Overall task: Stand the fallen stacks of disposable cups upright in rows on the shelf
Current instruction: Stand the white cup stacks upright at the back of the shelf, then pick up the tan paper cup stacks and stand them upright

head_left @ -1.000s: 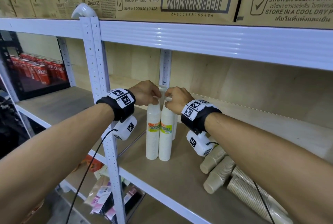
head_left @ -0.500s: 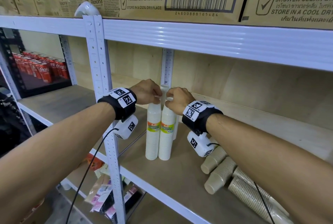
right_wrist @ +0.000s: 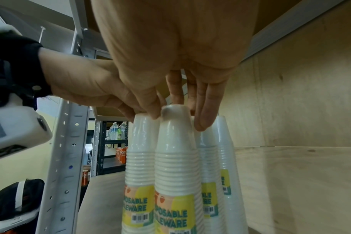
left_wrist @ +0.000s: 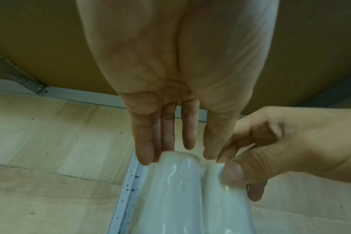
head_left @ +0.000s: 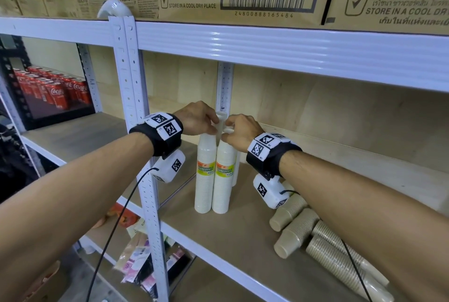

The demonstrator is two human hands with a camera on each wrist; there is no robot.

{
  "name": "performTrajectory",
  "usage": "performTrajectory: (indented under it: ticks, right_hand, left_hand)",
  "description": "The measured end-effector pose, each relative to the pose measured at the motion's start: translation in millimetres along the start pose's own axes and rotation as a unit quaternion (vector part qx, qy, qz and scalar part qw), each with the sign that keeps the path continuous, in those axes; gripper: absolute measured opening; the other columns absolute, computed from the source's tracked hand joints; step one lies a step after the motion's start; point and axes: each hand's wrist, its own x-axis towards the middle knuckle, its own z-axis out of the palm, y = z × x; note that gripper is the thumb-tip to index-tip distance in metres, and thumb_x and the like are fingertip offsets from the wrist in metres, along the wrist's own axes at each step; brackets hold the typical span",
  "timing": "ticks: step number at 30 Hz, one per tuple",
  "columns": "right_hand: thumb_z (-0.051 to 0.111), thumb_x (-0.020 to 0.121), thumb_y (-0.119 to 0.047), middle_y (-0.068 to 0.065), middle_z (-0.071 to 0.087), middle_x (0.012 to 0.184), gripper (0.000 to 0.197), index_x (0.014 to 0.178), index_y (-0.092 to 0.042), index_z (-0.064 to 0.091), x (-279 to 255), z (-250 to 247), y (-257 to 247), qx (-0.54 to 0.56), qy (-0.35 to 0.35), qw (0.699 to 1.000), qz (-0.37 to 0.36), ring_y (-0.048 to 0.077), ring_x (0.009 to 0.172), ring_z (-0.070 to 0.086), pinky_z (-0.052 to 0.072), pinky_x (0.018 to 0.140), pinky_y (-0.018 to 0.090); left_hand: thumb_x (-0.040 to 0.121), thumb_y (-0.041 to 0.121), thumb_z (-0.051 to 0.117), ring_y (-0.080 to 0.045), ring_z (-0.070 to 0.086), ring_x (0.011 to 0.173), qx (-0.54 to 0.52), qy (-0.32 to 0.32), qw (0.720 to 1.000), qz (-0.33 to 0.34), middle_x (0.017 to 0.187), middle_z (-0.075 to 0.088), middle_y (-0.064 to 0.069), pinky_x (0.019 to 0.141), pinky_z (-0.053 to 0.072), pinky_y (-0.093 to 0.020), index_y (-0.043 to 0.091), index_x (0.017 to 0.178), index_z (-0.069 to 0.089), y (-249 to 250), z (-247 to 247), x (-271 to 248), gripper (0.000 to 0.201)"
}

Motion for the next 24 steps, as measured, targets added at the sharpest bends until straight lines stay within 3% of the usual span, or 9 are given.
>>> performTrajectory:
  ticks: [4,8,11,14,17,24]
  right_hand:
    - [0.068,0.084,-0.028,0.003,0.064,0.111,0.035,0.116,-0.015,0.064,-7.2,-17.7,6.3,-0.013,0.014,1.000,0.000,0.023,0.096,0.061,0.044,0.073,0.026]
    - [0.068,0.082,-0.028,0.003,0.062,0.099,0.032,0.111,-0.015,0.065,-16.3,-40.5,22.0,-0.040,0.021,0.998,0.032,0.027,0.093,0.063,0.053,0.078,0.032]
    - [0.068,0.080,-0.035,0.004,0.063,0.108,0.040,0.116,-0.020,0.062,-27.6,-51.9,43.5,-0.072,0.019,0.995,0.064,0.027,0.094,0.062,0.053,0.081,0.035]
    - [0.068,0.078,-0.036,0.003,0.063,0.107,0.042,0.117,-0.022,0.061,-45.4,-61.9,68.9,-0.098,0.012,0.991,0.095,0.025,0.093,0.061,0.051,0.077,0.033]
    - [0.070,0.077,-0.040,0.002,0.065,0.106,0.045,0.117,-0.023,0.060,-67.6,-67.2,95.4,-0.112,-0.009,0.984,0.136,0.025,0.094,0.061,0.046,0.073,0.030]
    - [0.073,0.072,-0.051,0.000,0.061,0.114,0.056,0.120,-0.030,0.057,-135.2,-62.3,156.4,-0.114,-0.062,0.962,0.240,0.022,0.102,0.058,0.040,0.074,0.028]
  left_hand:
    - [0.084,0.027,0.072,-0.014,0.063,0.096,-0.030,0.018,0.999,0.025,0.100,0.067,0.003,0.081,0.051,-0.026,0.020,0.111,0.070,18.1,-10.3,0.9,0.028]
    - [0.080,0.029,0.075,-0.012,0.065,0.093,-0.051,0.022,0.997,0.052,0.101,0.070,0.000,0.082,0.051,-0.024,0.024,0.104,0.072,47.0,-13.7,8.1,0.024]
    - [0.071,0.036,0.077,-0.017,0.067,0.095,-0.080,-0.001,0.994,0.080,0.097,0.070,0.000,0.093,0.054,-0.035,0.032,0.091,0.071,71.5,-5.1,13.1,0.021]
    - [0.082,0.032,0.075,-0.012,0.064,0.096,-0.063,-0.003,0.992,0.110,0.099,0.068,0.004,0.089,0.052,-0.028,0.026,0.106,0.071,95.8,13.0,17.9,0.025]
    - [0.084,0.028,0.074,-0.013,0.062,0.094,-0.067,-0.019,0.989,0.134,0.095,0.066,0.005,0.081,0.047,-0.021,0.022,0.110,0.071,114.6,36.4,21.3,0.027]
    - [0.083,0.029,0.075,-0.016,0.061,0.095,-0.083,-0.104,0.982,0.137,0.100,0.063,0.000,0.087,0.049,-0.026,0.021,0.114,0.069,122.2,115.6,23.5,0.033]
